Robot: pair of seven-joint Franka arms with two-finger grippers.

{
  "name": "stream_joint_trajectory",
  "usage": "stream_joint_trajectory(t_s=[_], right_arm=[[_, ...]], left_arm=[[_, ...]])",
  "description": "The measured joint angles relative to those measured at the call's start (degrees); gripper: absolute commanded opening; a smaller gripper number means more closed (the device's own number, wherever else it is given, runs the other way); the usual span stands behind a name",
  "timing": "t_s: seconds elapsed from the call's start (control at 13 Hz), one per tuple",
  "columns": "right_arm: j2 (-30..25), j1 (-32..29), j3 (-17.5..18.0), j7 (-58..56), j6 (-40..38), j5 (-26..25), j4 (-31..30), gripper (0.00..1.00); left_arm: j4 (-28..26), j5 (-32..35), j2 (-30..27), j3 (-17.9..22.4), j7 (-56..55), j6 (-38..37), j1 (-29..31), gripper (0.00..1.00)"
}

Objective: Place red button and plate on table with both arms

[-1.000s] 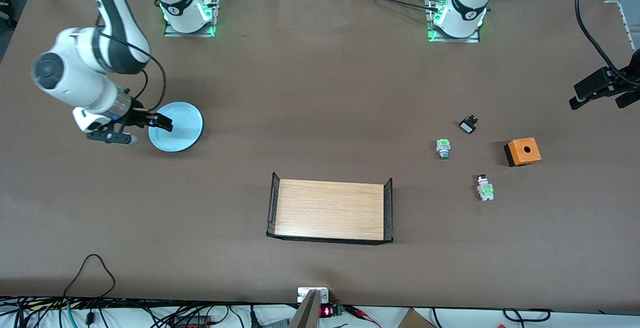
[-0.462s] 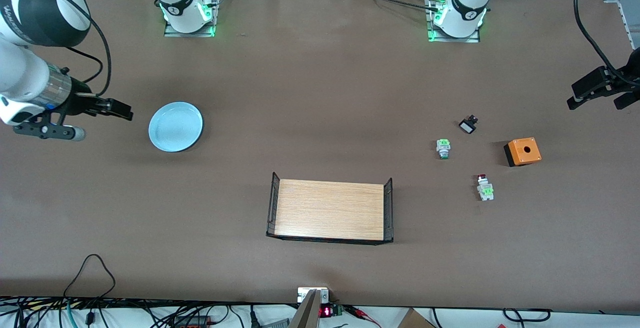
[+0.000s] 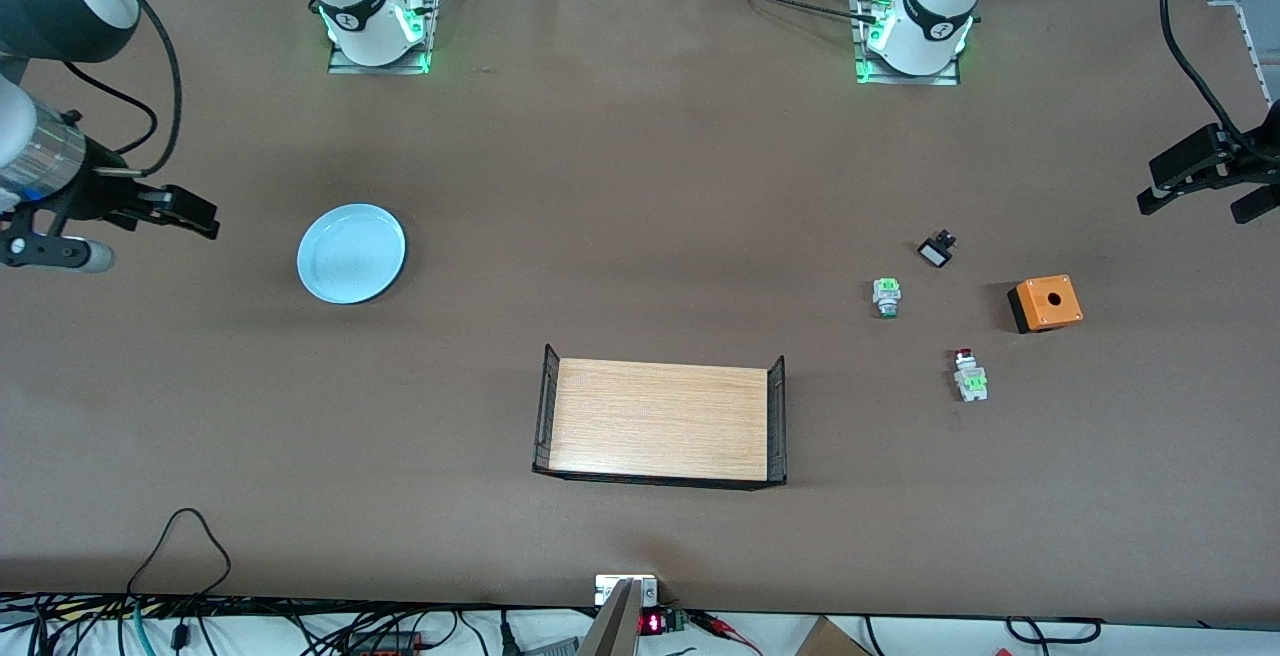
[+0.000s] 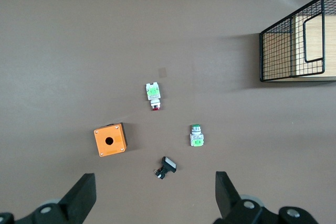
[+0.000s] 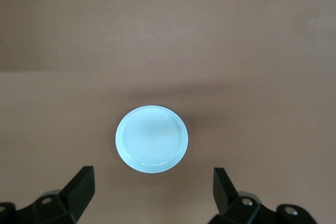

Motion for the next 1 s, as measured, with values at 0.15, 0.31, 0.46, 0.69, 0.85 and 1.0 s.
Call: stream_joint_trajectory(t_s=[0.15,0.31,0.46,0.69,0.85,1.0], right_arm=[[0.01,3.48,-5.89,-3.68,-0.12,0.03,0.30,1.00],[0.04,6.38,-9.33,-5.13,-0.53,0.04,0.30,1.00],[-0.14,7.40,-9.44,-5.13,-0.64,0.05,-0.12,1.00],[-2.47,7.58,-9.69,-5.13,3.24,0.05,-4.43,1.00],[-3.65,7.57,-10.01,-5.14,4.32,0.04,-5.88,1.00],[-3.73,7.54,-10.28,-5.29,4.64,0.05,-5.77,1.00]], left_arm=[[0.00,0.00,-0.03,-0.10,-0.33,-1.25,0.00,1.00],[0.00,0.00,-0.03,-0.22,-1.16,-1.84,0.00,1.00],[0.00,0.00,-0.03,-0.34,-1.75,-1.95,-0.01,1.00],[0.00,0.04,-0.04,-0.45,-1.98,-1.95,-0.02,1.00],[0.00,0.05,-0.04,-0.45,-2.03,-1.95,-0.02,1.00],[0.00,0.05,-0.04,-0.45,-2.05,-1.95,-0.02,1.00]])
